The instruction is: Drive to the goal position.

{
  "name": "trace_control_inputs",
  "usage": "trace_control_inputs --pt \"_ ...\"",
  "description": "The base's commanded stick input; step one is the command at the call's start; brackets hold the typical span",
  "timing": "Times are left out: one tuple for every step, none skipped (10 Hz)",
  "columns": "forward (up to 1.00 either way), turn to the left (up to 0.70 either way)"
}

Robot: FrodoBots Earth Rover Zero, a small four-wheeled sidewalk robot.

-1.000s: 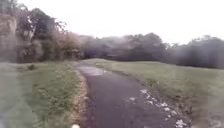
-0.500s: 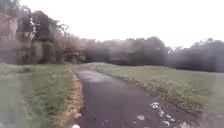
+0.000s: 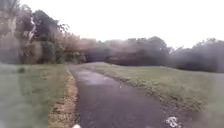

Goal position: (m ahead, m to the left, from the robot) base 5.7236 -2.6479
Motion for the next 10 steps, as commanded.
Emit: trace_control_inputs --pt "0.85 0.0" --pt "0.85 0.0" --pt "0.85 0.0" --pt "0.85 0.0" --pt "0.85 0.0" --pt "0.85 0.01" --pt "0.85 0.11" --pt "0.85 0.33" --pt "0.85 0.34" --pt "0.85 0.27"
